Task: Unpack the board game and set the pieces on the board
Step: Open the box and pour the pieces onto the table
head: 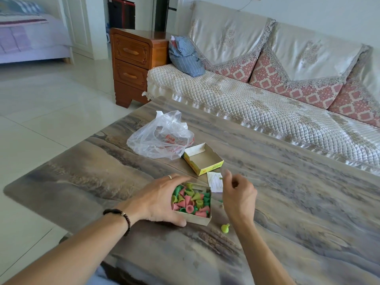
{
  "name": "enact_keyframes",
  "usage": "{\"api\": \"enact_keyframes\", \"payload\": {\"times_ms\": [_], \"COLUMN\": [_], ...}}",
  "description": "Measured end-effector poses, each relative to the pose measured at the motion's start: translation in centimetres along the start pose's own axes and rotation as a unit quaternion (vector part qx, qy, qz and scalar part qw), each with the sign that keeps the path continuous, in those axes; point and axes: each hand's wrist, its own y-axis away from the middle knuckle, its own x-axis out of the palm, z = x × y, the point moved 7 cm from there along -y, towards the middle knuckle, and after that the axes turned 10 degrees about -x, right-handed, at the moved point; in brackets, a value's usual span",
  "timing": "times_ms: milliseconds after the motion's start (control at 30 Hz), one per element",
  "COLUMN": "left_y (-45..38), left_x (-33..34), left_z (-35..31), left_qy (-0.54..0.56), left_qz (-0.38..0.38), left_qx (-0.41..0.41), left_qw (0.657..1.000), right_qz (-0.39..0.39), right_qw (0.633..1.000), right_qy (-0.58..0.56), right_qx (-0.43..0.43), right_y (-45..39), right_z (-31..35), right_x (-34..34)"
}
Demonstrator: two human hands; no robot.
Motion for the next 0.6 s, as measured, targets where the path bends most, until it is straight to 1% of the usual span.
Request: {"api": "enact_keyframes", "payload": {"times_ms": [133,267,367,433,500,567,600], "left_y": [3.2,5.3,5.7,5.5,5.4,5.3,5.3], "left_x": [-0.6,-0.9,-1.1,-1.0,-0.9,-0.9,-0.8], "left_z": [2.2,2.7,2.7,2.7,3.0,3.0,3.0], "left_qy": [0.027,0.020,-0.008,-0.019,-0.020,-0.024,-0.025], "left_qz": [-0.024,-0.045,-0.064,-0.057,-0.050,-0.048,-0.048], "left_qx": [-0.029,-0.045,-0.071,-0.086,-0.094,-0.098,-0.099], "left_qw": [0.999,0.998,0.995,0.994,0.994,0.994,0.994], "right_qz": [0.036,0.136,0.174,0.168,0.135,0.105,0.114], "right_qw": [0.998,0.986,0.977,0.972,0.964,0.962,0.957], "right_qy": [0.040,0.086,0.110,0.164,0.222,0.195,0.163], "right_qx": [0.033,0.050,0.047,0.011,-0.057,-0.161,-0.212], "right_y": [1.8,2.1,2.2,2.1,2.0,2.4,2.8], "right_z": [-2.2,-2.4,-1.9,-1.1,0.5,3.3,4.7], "right_x": [0.7,1.9,2.0,1.5,1.1,1.3,1.9]}}
